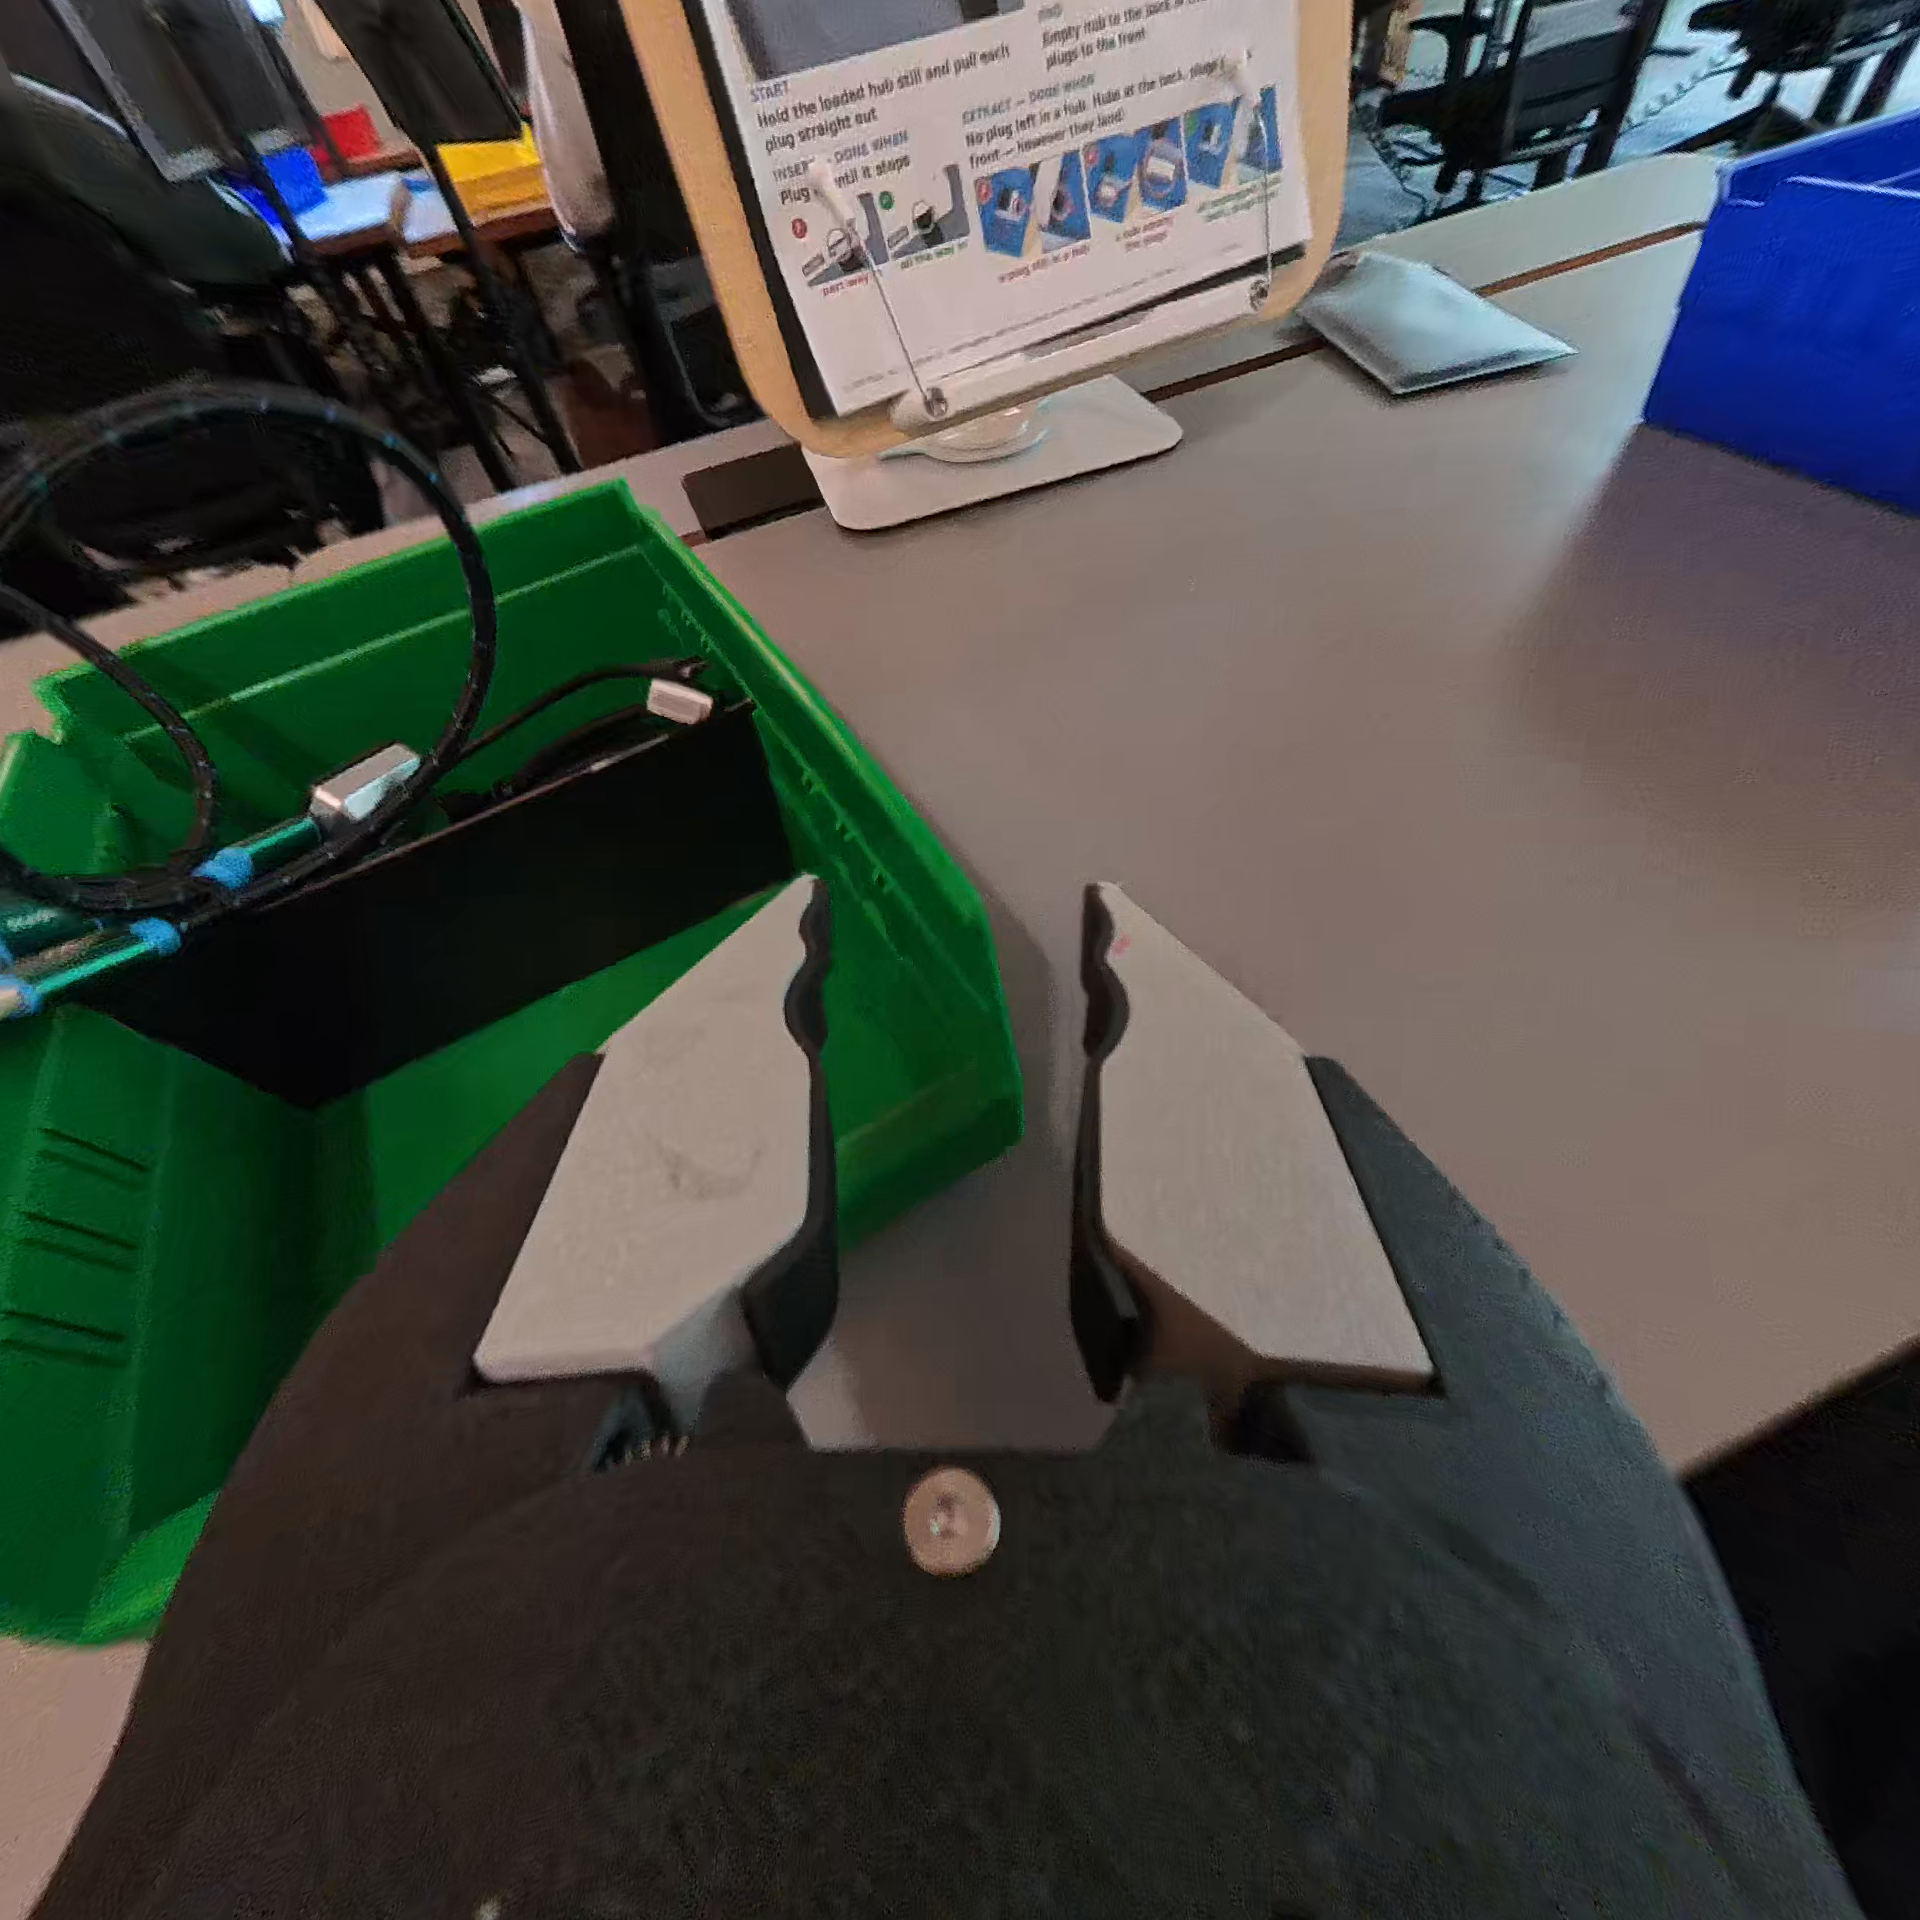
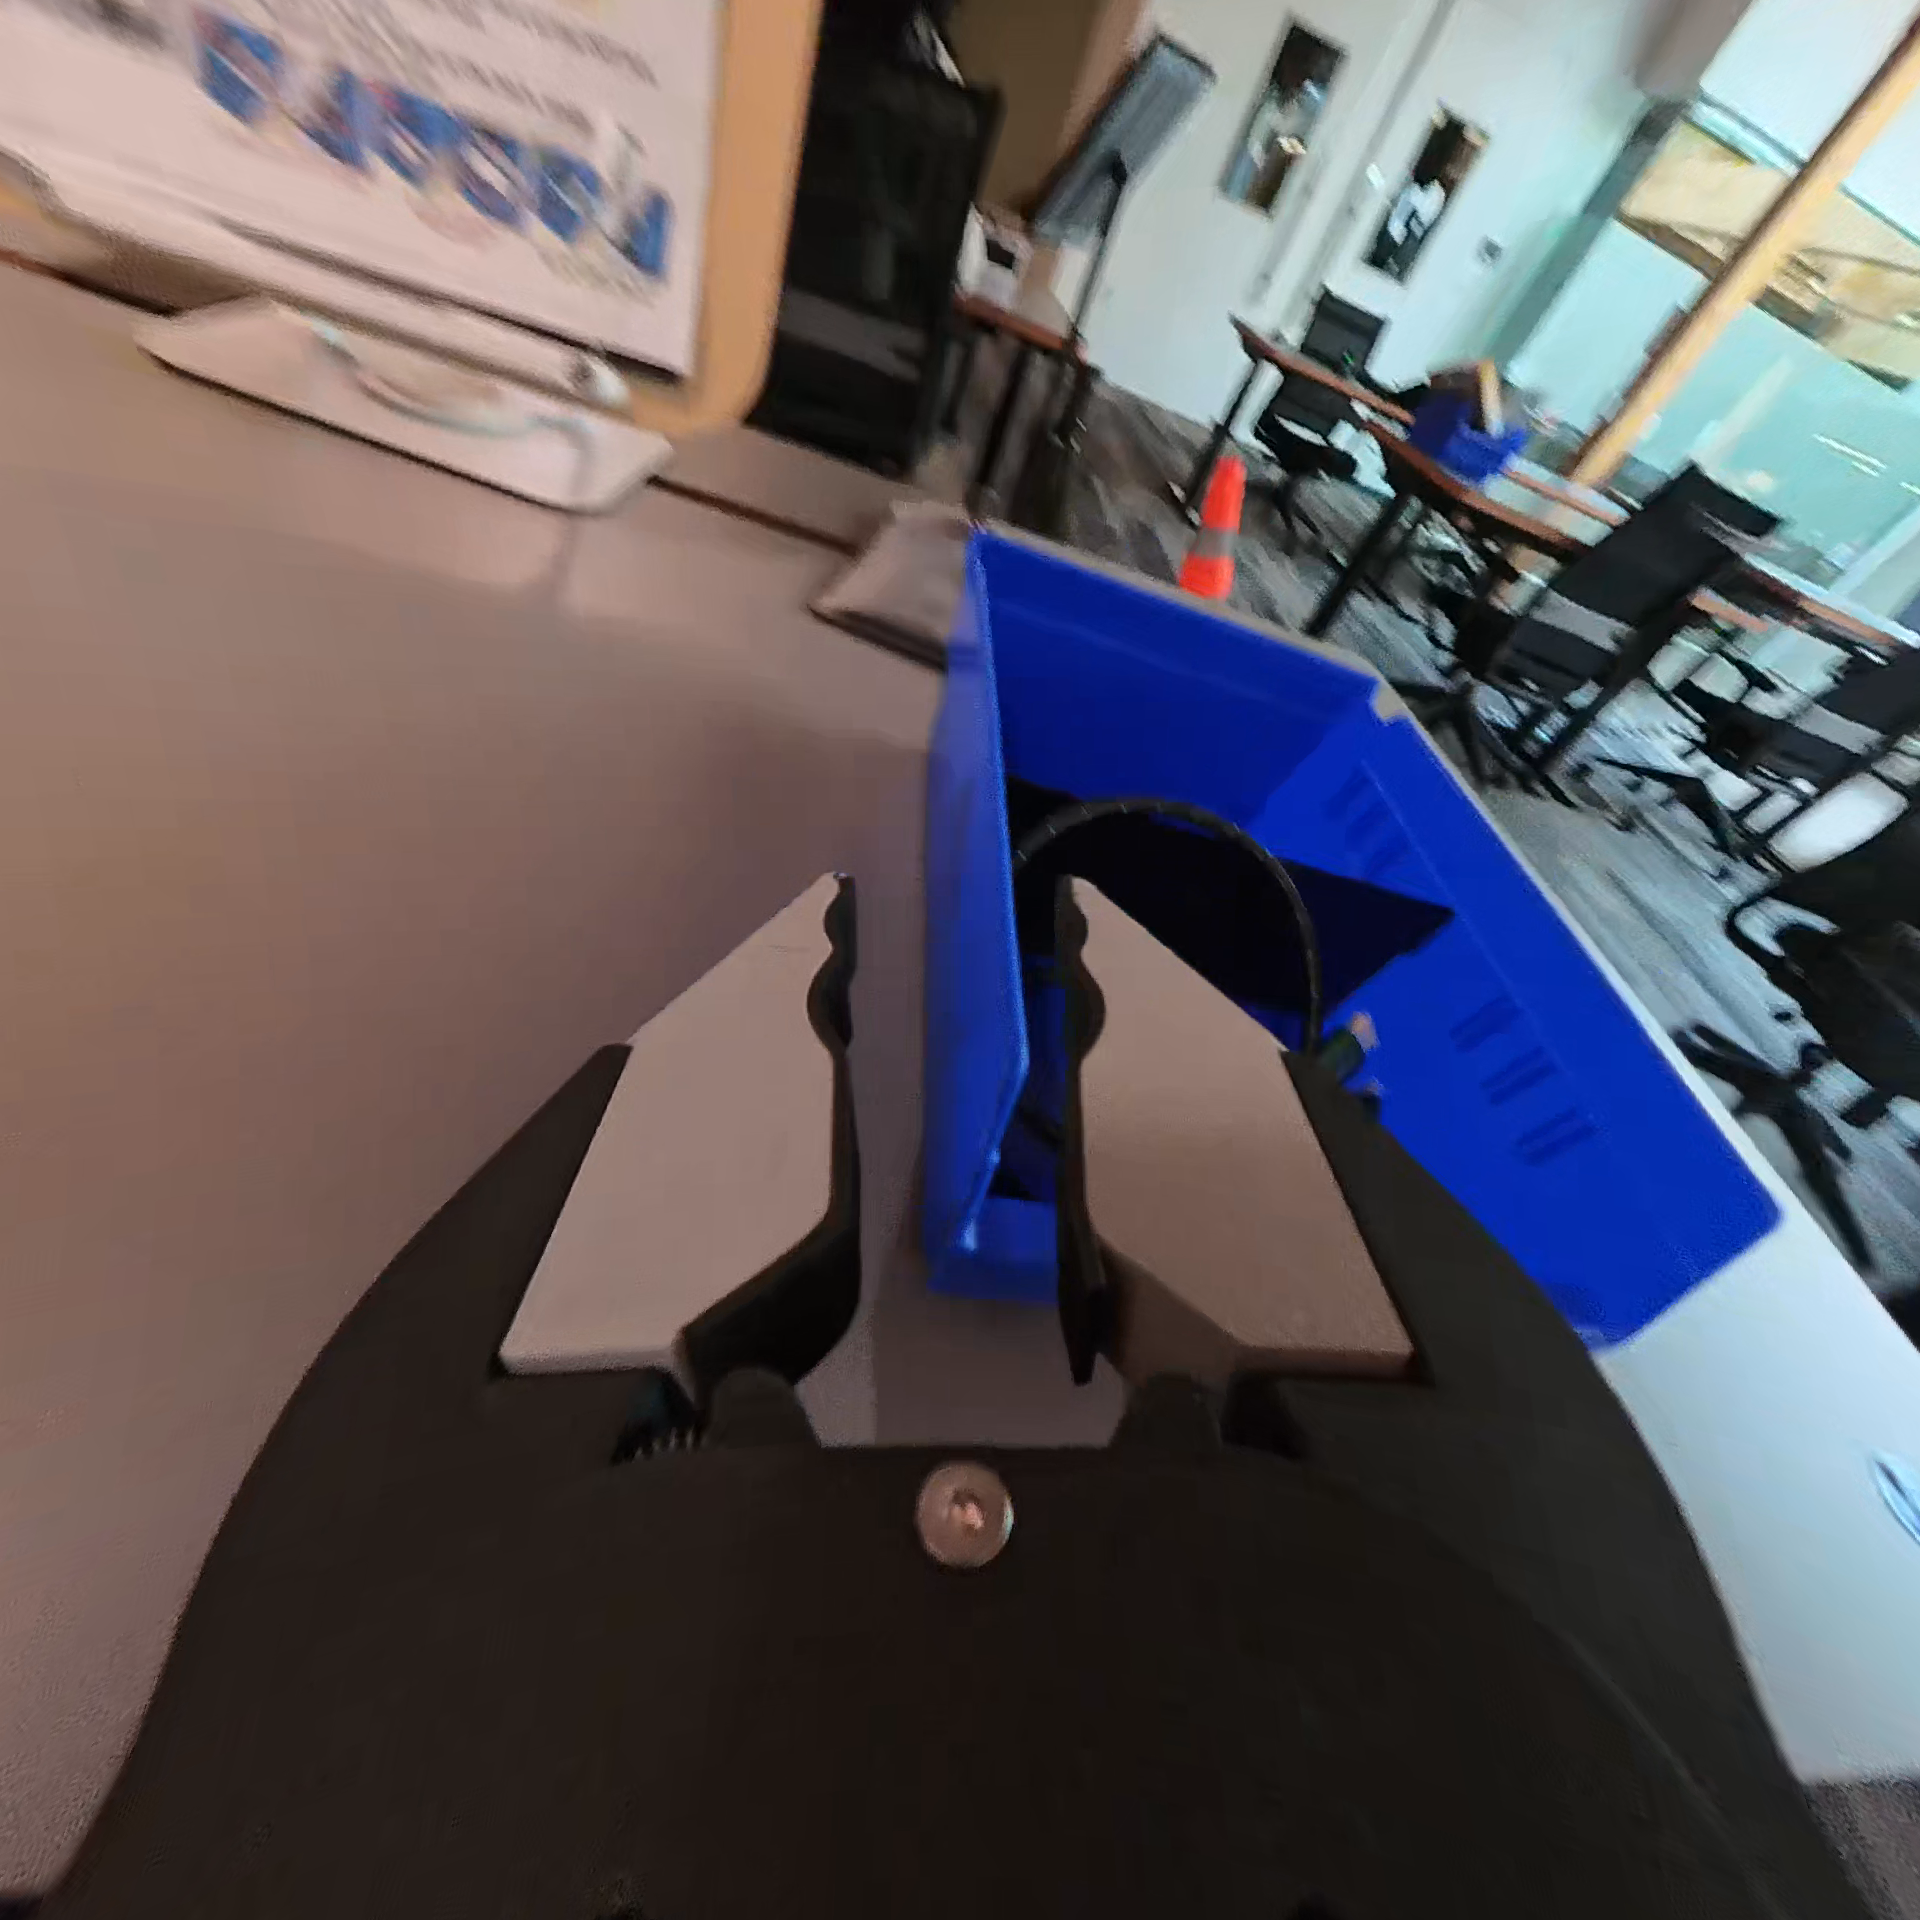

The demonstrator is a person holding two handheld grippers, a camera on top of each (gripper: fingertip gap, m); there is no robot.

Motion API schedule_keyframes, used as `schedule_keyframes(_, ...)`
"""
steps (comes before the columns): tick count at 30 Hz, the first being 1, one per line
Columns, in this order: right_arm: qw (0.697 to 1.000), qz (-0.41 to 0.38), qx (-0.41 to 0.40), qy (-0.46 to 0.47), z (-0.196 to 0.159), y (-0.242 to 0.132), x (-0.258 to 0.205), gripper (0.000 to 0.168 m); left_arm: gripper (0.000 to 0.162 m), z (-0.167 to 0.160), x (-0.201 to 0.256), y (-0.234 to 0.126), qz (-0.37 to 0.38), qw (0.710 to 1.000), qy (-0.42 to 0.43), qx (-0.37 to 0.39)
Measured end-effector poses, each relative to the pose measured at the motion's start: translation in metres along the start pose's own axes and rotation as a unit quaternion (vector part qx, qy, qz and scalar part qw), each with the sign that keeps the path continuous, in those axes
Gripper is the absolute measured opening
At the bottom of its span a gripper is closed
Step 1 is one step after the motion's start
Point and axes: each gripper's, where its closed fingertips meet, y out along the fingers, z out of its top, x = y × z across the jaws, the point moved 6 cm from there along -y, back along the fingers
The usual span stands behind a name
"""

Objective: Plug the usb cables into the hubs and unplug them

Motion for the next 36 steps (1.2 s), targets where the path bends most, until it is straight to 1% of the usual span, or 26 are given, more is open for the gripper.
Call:
schedule_keyframes(1, 1.0, 0.019, 0.017, 0.004, 0.009, -0.007, -0.004, 0.035, 0.05, -0.003, -0.005, -0.005, -0.006, 1.0, -0.007, -0.008)
schedule_keyframes(3, 0.997, 0.07, 0.039, 0.01, 0.023, -0.014, -0.018, 0.034, 0.052, -0.008, -0.012, -0.011, -0.015, 1.0, -0.023, -0.005)
schedule_keyframes(5, 0.991, 0.128, 0.039, 0.019, 0.032, -0.011, -0.042, 0.035, 0.054, -0.009, -0.014, -0.009, -0.029, 0.998, -0.051, 0.008)
schedule_keyframes(7, 0.983, 0.175, 0.039, 0.025, 0.039, -0.002, -0.067, 0.037, 0.059, -0.006, -0.01, -0.001, -0.05, 0.995, -0.084, 0.019)
schedule_keyframes(10, 0.975, 0.218, 0.042, 0.024, 0.046, 0.015, -0.099, 0.039, 0.063, -0.001, -0.004, 0.015, -0.063, 0.992, -0.109, 0.03)
schedule_keyframes(12, 0.97, 0.238, 0.044, 0.027, 0.048, 0.027, -0.116, 0.039, 0.067, -0.004, 0.004, 0.027, -0.071, 0.991, -0.112, 0.017)
schedule_keyframes(14, 0.963, 0.262, 0.043, 0.037, 0.051, 0.037, -0.131, 0.039, 0.066, -0.013, 0.006, 0.038, -0.046, 0.994, -0.098, 0.0)
schedule_keyframes(15, 0.961, 0.27, 0.048, 0.038, 0.054, 0.042, -0.138, 0.039, 0.055, -0.019, 0.002, 0.042, -0.016, 0.996, -0.085, -0.006)
schedule_keyframes(16, 0.961, 0.271, 0.054, 0.032, 0.056, 0.047, -0.144, 0.039, 0.025, -0.021, -0.004, 0.042, 0.023, 0.997, -0.068, 0.002)
schedule_keyframes(17, 0.962, 0.266, 0.059, 0.02, 0.058, 0.053, -0.149, 0.039, 0.022, -0.021, -0.005, 0.041, 0.032, 0.998, -0.053, 0.013)
schedule_keyframes(20, 0.962, 0.268, 0.047, -0.022, 0.055, 0.067, -0.167, 0.039, 0.012, -0.023, -0.012, 0.037, 0.083, 0.996, -0.026, 0.007)
schedule_keyframes(22, 0.961, 0.269, 0.043, -0.046, 0.051, 0.072, -0.177, 0.039, 0.011, -0.025, -0.015, 0.035, 0.095, 0.995, -0.018, -0.001)
schedule_keyframes(23, 0.961, 0.266, 0.042, -0.06, 0.048, 0.074, -0.182, 0.039, 0.012, -0.026, -0.015, 0.034, 0.087, 0.996, -0.023, -0.007)
schedule_keyframes(25, 0.961, 0.261, 0.037, -0.083, 0.042, 0.08, -0.188, 0.039, 0.033, -0.026, -0.012, 0.029, 0.056, 0.998, -0.037, -0.009)
schedule_keyframes(26, 0.96, 0.264, 0.034, -0.086, 0.038, 0.083, -0.191, 0.04, 0.041, -0.024, -0.01, 0.025, 0.04, 0.998, -0.049, -0.005)
schedule_keyframes(29, 0.953, 0.293, 0.015, -0.072, 0.034, 0.091, -0.194, 0.042, 0.05, -0.012, -0.021, 0.008, 0.024, 0.996, -0.081, 0.011)
schedule_keyframes(33, 0.947, 0.318, 0.01, -0.036, 0.036, 0.101, -0.191, 0.045, 0.056, 0.012, -0.064, -0.021, 0.072, 0.994, -0.076, 0.02)
schedule_keyframes(36, 0.944, 0.33, 0.006, -0.007, 0.037, 0.105, -0.187, 0.045, 0.061, 0.03, -0.106, -0.033, 0.123, 0.991, -0.059, 0.002)
